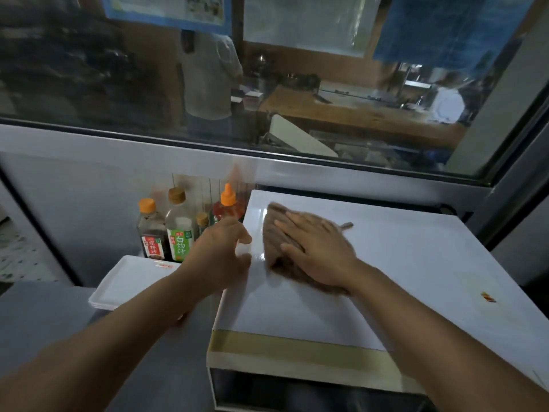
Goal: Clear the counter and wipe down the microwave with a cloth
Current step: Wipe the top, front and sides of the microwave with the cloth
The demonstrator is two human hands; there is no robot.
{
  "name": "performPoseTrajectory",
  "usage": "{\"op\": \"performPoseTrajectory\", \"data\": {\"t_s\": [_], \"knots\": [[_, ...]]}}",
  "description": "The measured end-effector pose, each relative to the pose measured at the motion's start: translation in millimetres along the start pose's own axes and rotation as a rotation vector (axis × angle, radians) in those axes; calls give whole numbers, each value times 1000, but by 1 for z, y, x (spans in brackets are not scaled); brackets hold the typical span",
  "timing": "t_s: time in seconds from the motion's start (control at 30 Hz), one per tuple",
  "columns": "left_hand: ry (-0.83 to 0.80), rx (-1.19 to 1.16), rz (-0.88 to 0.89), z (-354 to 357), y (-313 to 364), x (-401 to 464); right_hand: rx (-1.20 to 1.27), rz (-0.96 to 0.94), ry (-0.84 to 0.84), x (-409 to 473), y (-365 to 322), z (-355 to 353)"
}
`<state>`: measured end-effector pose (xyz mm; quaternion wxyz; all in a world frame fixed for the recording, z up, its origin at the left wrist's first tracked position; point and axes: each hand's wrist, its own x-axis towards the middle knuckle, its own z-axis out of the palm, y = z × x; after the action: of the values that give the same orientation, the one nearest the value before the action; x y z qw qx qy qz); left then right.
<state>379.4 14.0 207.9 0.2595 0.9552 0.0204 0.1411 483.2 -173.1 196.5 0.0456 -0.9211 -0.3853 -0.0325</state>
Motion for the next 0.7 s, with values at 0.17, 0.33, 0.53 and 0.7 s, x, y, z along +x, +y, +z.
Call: {"op": "performPoseTrajectory", "data": {"t_s": [0.17,0.33,0.53,0.7], "knots": [[71,-43,70,5,-7,-2,28,166,39,-1,80,-7],[72,-41,45,4,-5,0,-17,166,66,43,68,2],[68,-95,-97,-5,-2,-1,86,-28,37,99,19,4],[159,-206,-222,-9,-2,-9,143,-130,29,92,0,-6]]}}
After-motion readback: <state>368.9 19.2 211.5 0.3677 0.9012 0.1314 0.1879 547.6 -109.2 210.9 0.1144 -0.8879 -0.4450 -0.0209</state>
